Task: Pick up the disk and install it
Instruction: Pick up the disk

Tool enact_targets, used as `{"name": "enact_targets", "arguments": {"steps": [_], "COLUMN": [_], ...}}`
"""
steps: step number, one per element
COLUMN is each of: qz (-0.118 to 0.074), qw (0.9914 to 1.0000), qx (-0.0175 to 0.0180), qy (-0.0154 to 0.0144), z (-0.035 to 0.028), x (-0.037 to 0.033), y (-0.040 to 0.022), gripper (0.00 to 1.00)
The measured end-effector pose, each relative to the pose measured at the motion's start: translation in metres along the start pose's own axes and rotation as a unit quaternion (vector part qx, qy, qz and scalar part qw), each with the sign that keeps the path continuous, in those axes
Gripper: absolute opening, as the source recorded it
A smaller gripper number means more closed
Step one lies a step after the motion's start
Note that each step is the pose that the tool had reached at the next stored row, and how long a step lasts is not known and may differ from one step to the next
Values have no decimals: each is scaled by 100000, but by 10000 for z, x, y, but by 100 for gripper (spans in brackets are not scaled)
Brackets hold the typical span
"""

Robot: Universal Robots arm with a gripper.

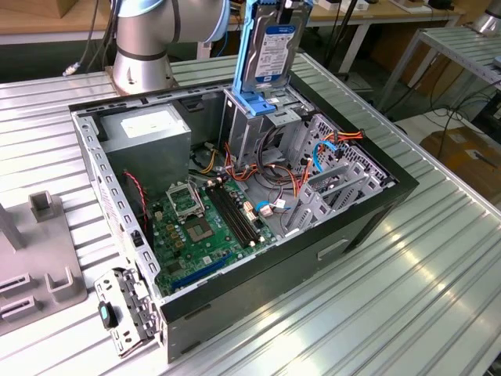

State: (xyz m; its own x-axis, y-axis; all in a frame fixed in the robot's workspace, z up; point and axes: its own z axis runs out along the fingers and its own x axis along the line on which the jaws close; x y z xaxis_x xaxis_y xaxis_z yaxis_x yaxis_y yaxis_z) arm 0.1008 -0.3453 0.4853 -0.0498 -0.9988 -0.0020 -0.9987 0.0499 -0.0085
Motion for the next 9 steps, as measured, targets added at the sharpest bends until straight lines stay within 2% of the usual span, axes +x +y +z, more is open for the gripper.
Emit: {"name": "enact_targets", "arguments": {"steps": [9], "qz": [0], "qw": [100000], "qx": [10], "qy": [160], "z": [0], "x": [111], "y": [-5], "gripper": [35]}}
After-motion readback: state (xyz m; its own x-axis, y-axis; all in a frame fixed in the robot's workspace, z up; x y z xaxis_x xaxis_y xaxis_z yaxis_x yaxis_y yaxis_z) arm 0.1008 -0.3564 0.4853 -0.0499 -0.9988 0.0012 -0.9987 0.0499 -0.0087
